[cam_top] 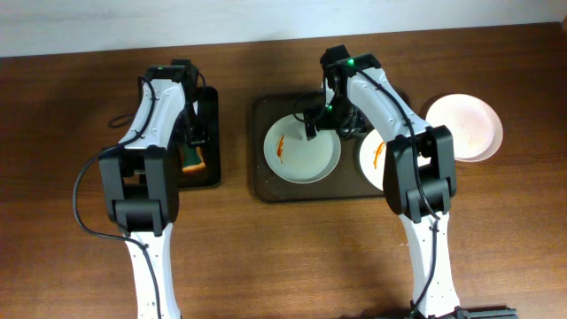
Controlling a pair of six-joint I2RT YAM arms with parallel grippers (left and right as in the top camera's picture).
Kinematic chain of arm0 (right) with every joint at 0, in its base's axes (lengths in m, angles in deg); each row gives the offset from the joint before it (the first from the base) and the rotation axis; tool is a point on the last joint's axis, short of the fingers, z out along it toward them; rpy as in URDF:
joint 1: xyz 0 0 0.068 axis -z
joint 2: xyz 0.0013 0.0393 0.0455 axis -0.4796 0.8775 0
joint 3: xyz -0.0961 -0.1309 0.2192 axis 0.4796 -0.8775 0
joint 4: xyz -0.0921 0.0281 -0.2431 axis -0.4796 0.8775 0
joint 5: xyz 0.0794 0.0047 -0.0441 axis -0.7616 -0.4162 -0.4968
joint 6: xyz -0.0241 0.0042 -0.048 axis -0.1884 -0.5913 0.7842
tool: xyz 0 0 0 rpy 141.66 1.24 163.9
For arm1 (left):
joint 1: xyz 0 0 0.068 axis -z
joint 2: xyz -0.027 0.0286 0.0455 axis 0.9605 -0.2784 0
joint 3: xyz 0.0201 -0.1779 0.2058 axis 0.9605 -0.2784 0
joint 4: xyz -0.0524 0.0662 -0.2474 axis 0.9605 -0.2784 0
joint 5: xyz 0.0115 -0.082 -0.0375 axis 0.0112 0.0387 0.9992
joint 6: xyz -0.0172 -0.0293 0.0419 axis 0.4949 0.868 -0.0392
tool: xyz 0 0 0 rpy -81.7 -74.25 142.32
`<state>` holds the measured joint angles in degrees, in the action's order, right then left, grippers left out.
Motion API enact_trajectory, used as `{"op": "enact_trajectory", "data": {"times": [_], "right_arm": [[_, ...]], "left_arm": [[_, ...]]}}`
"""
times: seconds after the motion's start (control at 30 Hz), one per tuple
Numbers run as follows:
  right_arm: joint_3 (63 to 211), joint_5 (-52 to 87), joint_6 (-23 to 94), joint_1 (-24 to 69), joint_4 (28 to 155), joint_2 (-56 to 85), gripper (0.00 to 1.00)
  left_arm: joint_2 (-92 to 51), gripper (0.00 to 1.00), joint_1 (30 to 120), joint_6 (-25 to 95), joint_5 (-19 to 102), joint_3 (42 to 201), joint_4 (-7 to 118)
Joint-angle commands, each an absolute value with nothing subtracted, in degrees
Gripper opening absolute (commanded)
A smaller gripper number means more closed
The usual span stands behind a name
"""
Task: Clean dirty plates on tray and stack at the side
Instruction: 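Grasp the sponge in the black tray with the left gripper, then lift the sponge with the left gripper out of the black tray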
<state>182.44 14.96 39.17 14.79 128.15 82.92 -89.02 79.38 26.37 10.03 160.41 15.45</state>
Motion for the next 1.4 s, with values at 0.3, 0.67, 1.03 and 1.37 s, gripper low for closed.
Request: {"op": "enact_trajectory", "data": {"times": [0.3,0.67,1.03,1.37], "right_arm": [[182.4,15.7,38.9,14.5,128.0,83.9,0.98],[182.4,15.7,38.9,14.5,127.6,83.9,0.98],[182.4,15.7,38.9,14.5,127.5,83.9,0.98],[182.4,15.7,38.9,14.5,127.5,83.9,0.98]], "left_arm": [[-90.0,0.77,78.5,24.4,9.2,160.4,22.6],[-92.8,0.71,76.0,20.1,15.5,166.1,9.7],[-92.8,0.00,75.7,19.5,16.3,174.4,5.3],[-97.7,0.00,75.4,23.4,16.9,196.8,5.2]]}}
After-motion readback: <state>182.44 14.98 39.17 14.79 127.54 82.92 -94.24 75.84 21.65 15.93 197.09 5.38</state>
